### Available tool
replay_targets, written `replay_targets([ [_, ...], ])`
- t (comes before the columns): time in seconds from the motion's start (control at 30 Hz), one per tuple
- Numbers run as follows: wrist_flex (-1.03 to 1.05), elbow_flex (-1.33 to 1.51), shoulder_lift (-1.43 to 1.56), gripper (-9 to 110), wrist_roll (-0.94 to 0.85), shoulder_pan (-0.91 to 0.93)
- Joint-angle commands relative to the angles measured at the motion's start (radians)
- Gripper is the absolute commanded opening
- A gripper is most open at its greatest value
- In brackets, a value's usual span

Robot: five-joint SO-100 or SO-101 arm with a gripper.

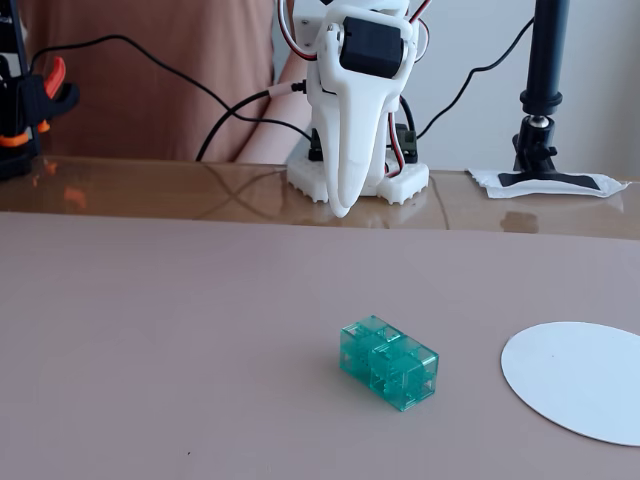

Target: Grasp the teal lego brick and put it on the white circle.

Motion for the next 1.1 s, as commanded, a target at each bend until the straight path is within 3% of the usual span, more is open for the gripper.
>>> replay_targets([
  [0.0, -0.009, -0.003, 0.006, 0, 0.005, 0.003],
  [1.07, -0.025, -0.026, 0.006, 0, 0.037, -0.003],
])
